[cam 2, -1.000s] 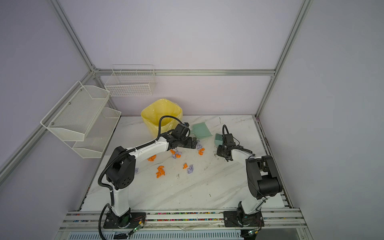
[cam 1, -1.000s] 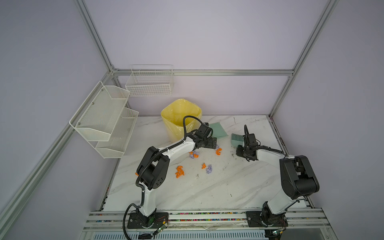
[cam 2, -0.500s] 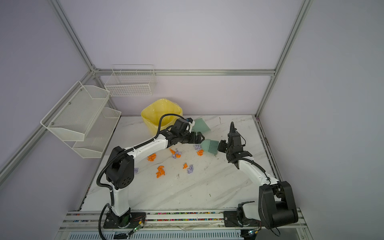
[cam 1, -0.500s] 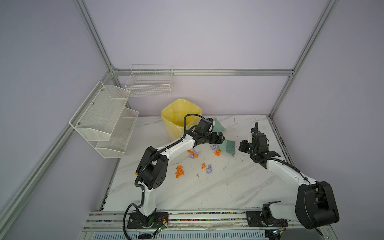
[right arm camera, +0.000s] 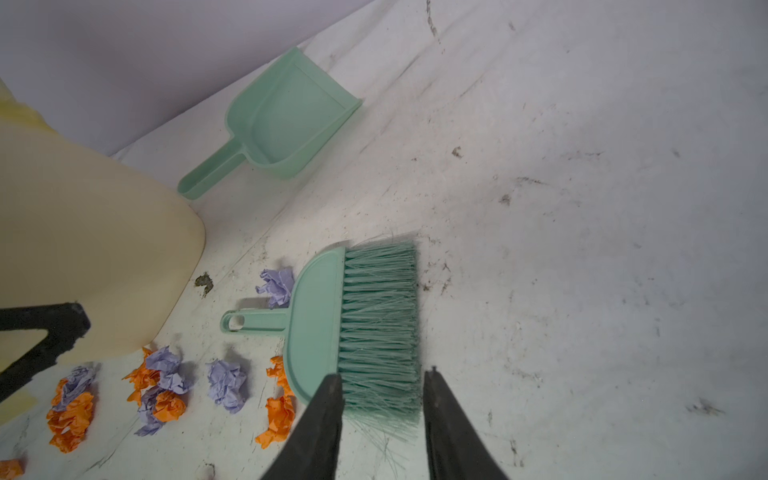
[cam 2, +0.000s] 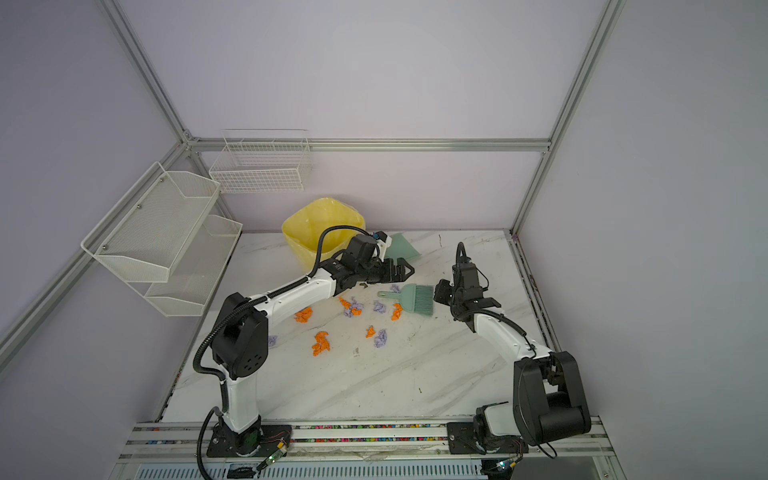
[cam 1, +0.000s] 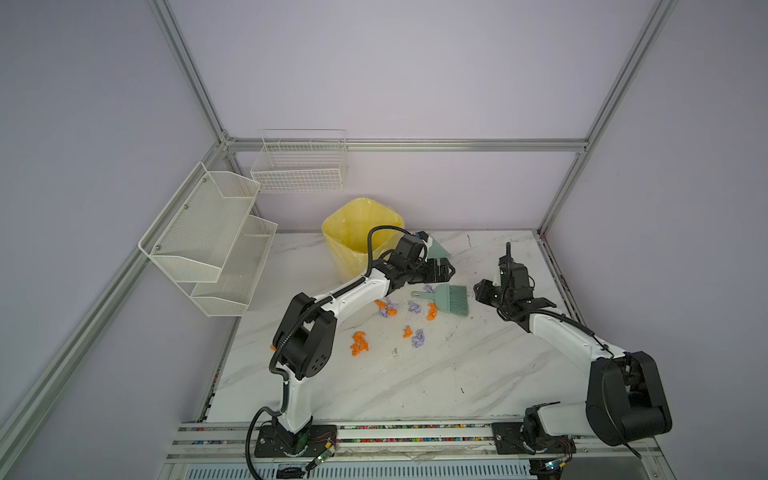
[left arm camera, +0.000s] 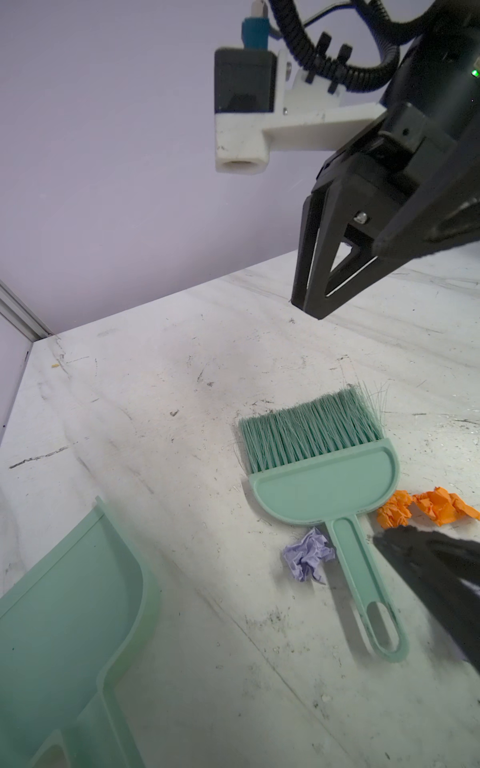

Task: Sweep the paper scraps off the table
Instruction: 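Lift the brush off the table with the right gripper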

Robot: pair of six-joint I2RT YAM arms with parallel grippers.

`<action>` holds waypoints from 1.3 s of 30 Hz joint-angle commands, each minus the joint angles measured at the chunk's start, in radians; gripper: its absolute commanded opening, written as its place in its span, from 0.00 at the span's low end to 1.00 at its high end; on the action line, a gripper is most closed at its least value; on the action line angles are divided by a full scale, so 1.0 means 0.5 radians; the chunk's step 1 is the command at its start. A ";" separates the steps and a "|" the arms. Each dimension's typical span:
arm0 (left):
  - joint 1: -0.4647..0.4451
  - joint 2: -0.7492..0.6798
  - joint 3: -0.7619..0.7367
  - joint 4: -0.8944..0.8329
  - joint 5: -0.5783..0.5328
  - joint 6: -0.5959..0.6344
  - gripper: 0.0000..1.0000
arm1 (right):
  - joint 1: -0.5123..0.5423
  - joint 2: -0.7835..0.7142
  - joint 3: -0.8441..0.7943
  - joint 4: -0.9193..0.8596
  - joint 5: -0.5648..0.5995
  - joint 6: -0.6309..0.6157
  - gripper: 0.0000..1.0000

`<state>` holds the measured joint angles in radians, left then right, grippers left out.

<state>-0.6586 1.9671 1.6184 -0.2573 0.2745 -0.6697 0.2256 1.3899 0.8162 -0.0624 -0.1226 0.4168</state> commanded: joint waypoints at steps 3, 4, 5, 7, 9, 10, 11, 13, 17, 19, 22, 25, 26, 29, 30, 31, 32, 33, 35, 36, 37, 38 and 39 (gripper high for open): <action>0.003 -0.114 -0.029 -0.015 -0.135 0.049 1.00 | 0.129 0.060 -0.058 -0.049 -0.014 0.285 0.37; 0.002 -0.128 -0.040 -0.025 -0.156 0.059 1.00 | 0.156 0.053 -0.084 -0.036 -0.003 0.344 0.37; 0.001 -0.141 -0.057 -0.039 -0.180 0.071 1.00 | 0.189 0.044 -0.111 -0.022 0.009 0.417 0.37; 0.001 -0.168 -0.093 -0.063 -0.227 0.093 1.00 | 0.238 0.031 -0.165 0.023 -0.007 0.535 0.38; 0.001 -0.195 -0.136 -0.073 -0.262 0.115 1.00 | 0.280 0.011 -0.217 0.077 -0.026 0.661 0.39; 0.001 -0.204 -0.158 -0.081 -0.277 0.121 1.00 | 0.296 0.001 -0.236 0.099 -0.022 0.714 0.39; 0.003 -0.215 -0.177 -0.084 -0.292 0.126 1.00 | 0.309 -0.017 -0.260 0.122 -0.017 0.772 0.40; 0.001 -0.231 -0.215 -0.092 -0.306 0.133 1.00 | 0.321 -0.024 -0.295 0.158 -0.001 0.886 0.41; 0.003 -0.265 -0.281 -0.093 -0.325 0.131 1.00 | 0.329 -0.097 -0.323 0.141 0.100 1.076 0.42; 0.001 -0.278 -0.305 -0.093 -0.334 0.132 1.00 | 0.329 -0.086 -0.333 0.143 0.139 1.147 0.43; 0.001 -0.298 -0.336 -0.093 -0.348 0.142 1.00 | 0.329 -0.017 -0.333 0.146 0.143 1.278 0.43; 0.001 -0.320 -0.359 -0.096 -0.360 0.149 0.99 | 0.336 0.082 -0.358 0.244 0.072 1.387 0.43; 0.000 -0.328 -0.371 -0.099 -0.367 0.156 1.00 | 0.344 0.098 -0.365 0.268 0.070 1.422 0.43; 0.003 -0.347 -0.398 -0.101 -0.394 0.166 1.00 | 0.354 0.104 -0.392 0.349 0.082 1.490 0.43; 0.001 -0.353 -0.408 -0.106 -0.401 0.167 1.00 | 0.355 0.098 -0.392 0.362 0.082 1.519 0.43; 0.000 -0.360 -0.413 -0.106 -0.407 0.168 1.00 | 0.355 0.090 -0.403 0.373 0.082 1.549 0.43; 0.000 -0.360 -0.421 -0.106 -0.412 0.171 1.00 | 0.358 0.065 -0.424 0.387 0.096 1.604 0.43; 0.001 -0.363 -0.428 -0.108 -0.424 0.173 1.00 | 0.361 0.022 -0.460 0.425 0.121 1.663 0.43; 0.003 -0.374 -0.444 -0.107 -0.444 0.172 1.00 | 0.368 -0.022 -0.516 0.500 0.166 1.746 0.43; 0.003 -0.375 -0.448 -0.105 -0.445 0.172 1.00 | 0.369 -0.022 -0.524 0.522 0.175 1.763 0.43; 0.002 -0.375 -0.450 -0.107 -0.445 0.175 1.00 | 0.368 -0.023 -0.515 0.527 0.173 1.768 0.43; 0.002 -0.379 -0.454 -0.108 -0.446 0.174 1.00 | 0.370 0.002 -0.493 0.531 0.158 1.768 0.43; 0.001 -0.381 -0.456 -0.107 -0.448 0.176 1.00 | 0.373 0.038 -0.477 0.563 0.135 1.761 0.43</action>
<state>-0.6586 1.8267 1.4281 -0.3237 0.0677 -0.6075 0.4049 1.4006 0.5663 0.1543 -0.0673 1.2297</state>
